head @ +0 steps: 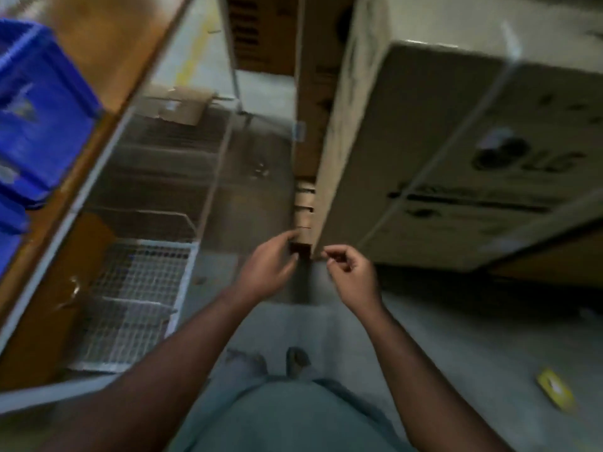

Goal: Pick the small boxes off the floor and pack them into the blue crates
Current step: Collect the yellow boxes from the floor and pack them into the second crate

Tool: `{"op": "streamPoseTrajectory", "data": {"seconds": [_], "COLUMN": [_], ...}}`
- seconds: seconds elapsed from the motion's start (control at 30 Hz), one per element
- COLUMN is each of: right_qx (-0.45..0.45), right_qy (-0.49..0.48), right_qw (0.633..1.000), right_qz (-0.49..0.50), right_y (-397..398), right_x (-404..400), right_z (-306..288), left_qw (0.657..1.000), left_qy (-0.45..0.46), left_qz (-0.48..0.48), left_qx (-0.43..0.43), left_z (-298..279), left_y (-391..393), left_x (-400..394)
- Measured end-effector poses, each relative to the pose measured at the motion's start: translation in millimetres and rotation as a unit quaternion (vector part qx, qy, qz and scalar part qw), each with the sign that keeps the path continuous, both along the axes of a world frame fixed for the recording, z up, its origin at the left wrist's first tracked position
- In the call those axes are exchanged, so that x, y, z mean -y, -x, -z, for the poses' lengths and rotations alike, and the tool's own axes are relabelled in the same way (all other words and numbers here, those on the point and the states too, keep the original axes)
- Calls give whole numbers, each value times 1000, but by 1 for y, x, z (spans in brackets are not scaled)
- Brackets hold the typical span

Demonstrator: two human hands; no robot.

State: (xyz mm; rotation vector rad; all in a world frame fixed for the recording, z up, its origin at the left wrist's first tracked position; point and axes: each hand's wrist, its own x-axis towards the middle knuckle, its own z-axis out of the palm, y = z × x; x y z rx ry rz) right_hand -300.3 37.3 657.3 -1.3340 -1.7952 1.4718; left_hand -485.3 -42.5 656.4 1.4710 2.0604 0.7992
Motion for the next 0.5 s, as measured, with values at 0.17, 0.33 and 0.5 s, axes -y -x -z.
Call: {"op": "streamPoseTrajectory", "data": {"seconds": [0.17,0.33,0.5], "right_qx": [66,120,145], "right_qy": [-3,20,20], "right_qw": [992,973,945], "right_qz": [109,195,291], "right_y": [-106,-185,-274], "right_x": [38,103,145], "right_z": [12,27,35], "left_qw": [990,972,953], "left_qy": [46,76,107], "left_qz": [127,214,281], "left_qx": [28,56,41], "left_z": [19,42,54], "left_y": [-84,-158,-234], "left_x": [5,41,53]}}
